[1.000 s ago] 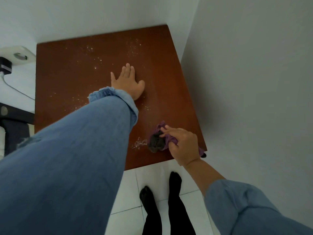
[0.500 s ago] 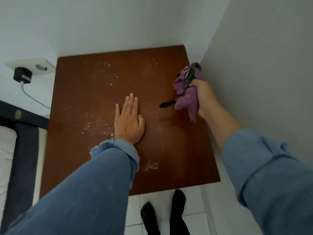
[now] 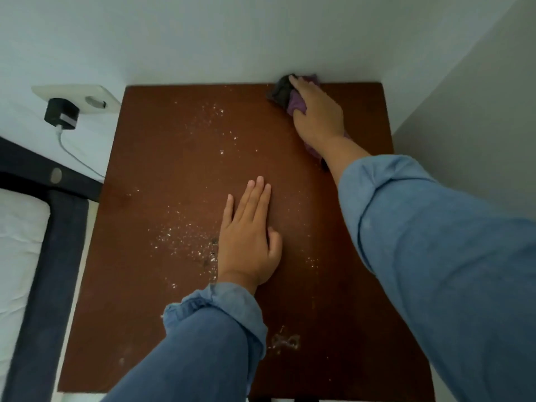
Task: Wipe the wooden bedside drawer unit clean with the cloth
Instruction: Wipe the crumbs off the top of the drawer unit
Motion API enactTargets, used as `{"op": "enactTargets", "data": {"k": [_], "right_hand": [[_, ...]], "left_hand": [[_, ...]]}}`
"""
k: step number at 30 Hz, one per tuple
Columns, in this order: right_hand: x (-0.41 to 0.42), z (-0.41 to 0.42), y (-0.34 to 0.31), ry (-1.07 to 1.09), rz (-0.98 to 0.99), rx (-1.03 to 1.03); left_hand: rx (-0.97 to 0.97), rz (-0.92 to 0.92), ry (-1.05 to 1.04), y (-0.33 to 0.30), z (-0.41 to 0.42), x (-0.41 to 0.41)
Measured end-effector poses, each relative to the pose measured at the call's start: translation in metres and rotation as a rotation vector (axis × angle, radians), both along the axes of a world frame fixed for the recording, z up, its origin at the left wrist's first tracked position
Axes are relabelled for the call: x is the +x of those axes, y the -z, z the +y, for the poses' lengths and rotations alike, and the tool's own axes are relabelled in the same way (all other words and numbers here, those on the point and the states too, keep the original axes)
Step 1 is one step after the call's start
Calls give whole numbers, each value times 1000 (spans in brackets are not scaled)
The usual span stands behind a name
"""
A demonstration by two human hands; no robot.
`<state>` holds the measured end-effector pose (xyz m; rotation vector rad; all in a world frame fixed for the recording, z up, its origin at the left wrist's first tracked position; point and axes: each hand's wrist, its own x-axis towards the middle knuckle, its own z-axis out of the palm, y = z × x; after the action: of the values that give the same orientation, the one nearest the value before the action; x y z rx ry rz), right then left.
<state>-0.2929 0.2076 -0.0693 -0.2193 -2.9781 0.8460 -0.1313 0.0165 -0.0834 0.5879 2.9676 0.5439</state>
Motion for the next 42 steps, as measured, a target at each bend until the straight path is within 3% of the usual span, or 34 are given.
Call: {"op": "enactTargets", "data": {"k": [6, 11, 23, 27, 30, 32, 35, 40, 42], "right_hand": [[27, 1, 0, -3, 21, -95], [130, -17, 2, -1, 33, -198], [338, -67, 6, -6, 229, -171], [357, -74, -5, 26, 127, -210], [355, -76, -28, 64, -81, -260], [333, -71, -41, 257, -333, -488], [295, -54, -64, 636, -661, -1049], [244, -30, -79, 549, -384, -1528], [215, -25, -77, 519, -308, -1553]], "left_hand": [[4, 18, -4, 3, -2, -4], [-12, 24, 19, 4, -2, -3], [-86, -28, 54, -2, -5, -2], [-95, -141, 74, -15, -5, -5], [-126, -120, 75, -23, -15, 5], [-155, -92, 70, -23, -26, 12], [-182, -44, 18, -22, -48, 8], [-217, -33, -64, -13, -79, -10], [-220, -20, -77, -7, -88, -15]]}}
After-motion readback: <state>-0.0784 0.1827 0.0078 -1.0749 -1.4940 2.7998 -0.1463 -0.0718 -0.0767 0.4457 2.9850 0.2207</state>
